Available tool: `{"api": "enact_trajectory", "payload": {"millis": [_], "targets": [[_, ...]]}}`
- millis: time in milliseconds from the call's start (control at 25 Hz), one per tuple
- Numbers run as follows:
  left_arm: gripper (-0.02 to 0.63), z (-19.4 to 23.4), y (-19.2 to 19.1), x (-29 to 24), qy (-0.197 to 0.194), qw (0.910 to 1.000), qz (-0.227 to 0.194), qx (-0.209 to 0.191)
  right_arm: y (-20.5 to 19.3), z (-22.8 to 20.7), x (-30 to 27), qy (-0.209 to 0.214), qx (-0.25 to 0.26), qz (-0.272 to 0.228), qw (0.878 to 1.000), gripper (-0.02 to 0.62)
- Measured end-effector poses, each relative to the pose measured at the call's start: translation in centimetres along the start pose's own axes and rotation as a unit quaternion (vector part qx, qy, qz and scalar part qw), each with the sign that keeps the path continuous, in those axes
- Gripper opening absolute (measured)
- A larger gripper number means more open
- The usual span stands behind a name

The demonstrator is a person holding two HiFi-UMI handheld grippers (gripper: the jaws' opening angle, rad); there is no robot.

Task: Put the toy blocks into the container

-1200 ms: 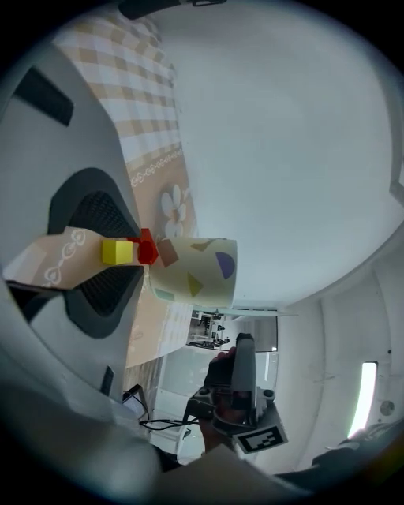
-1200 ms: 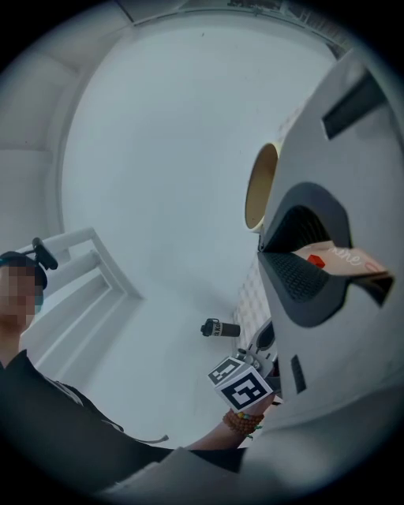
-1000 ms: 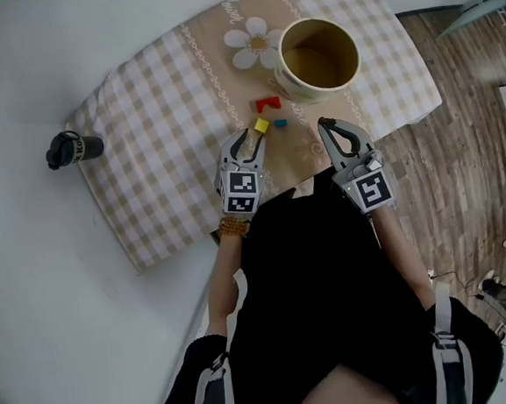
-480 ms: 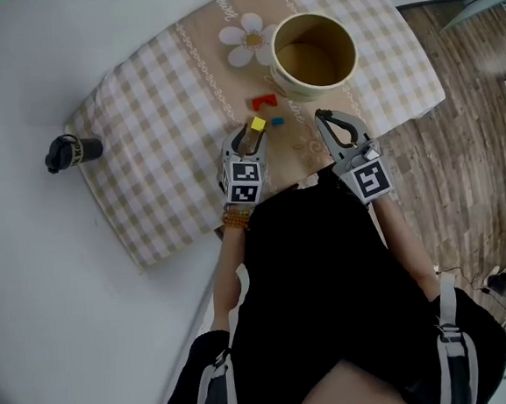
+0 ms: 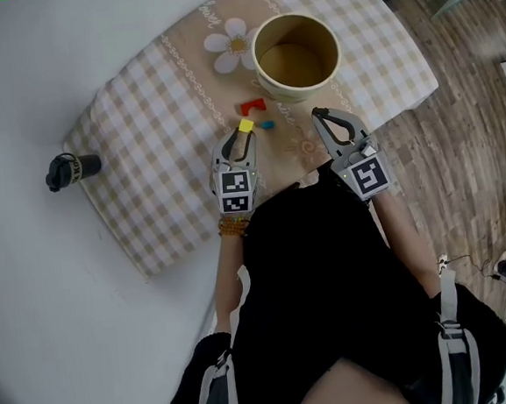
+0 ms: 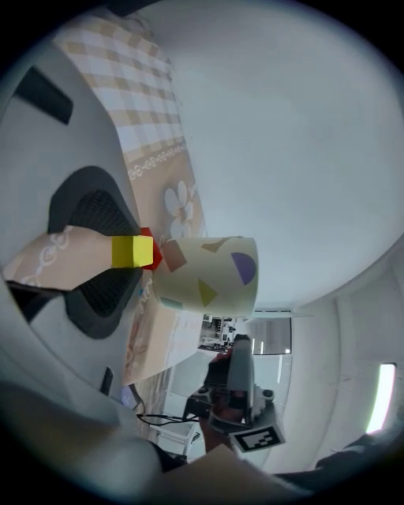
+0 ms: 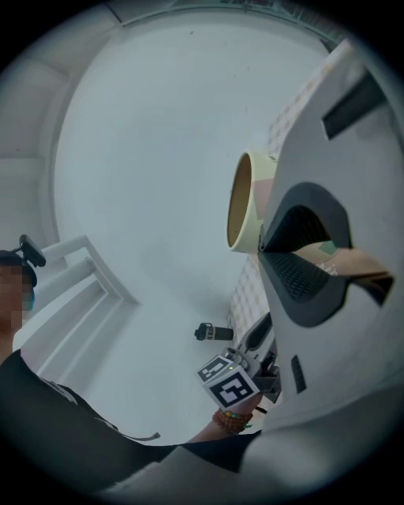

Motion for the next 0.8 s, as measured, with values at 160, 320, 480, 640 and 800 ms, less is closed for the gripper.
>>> {"api": "enact_trajectory", "payload": {"millis": [160, 320, 480, 640, 800], "targets": [[0.143, 0.1, 6.6, 2.0, 0.016, 0.9972, -0.073, 0.004, -0.5, -1.4, 0.7, -0.006, -0.009, 0.002, 1.000, 0.006], [0.143, 0.1, 15.3, 4.1, -0.001, 0.9869, -0.161, -0.001, -0.4, -1.8, 0.8, -0.022, -0.008, 0.000, 1.000, 0.006], [0.143, -1.2, 22.4, 4.3, -0.025, 0.9769, -0.209, -0.038, -0.2, -2.3, 0.9, -0.033, -0.016, 0.000, 0.999, 0.006], [0.143, -2.8, 25.4, 2.4, -0.052, 0.9724, -0.218, -0.065, 0.0, -2.9, 1.1, -0.046, -0.022, -0.004, 0.999, 0.006], [0.143, -3.7, 25.5, 0.0, -0.072, 0.9733, -0.206, -0.072, -0.5, -4.0, 1.8, -0.067, -0.026, 0.005, 0.997, 0.006]]}}
Point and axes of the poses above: the fingertips, and each gripper's own axes: x backward along the fingers, z to its left, y out of its top, the point moved 1 cm from there along x, backward along the fingers, and after that the axes turned 11 degrees about -y, right-handed, at the moved point
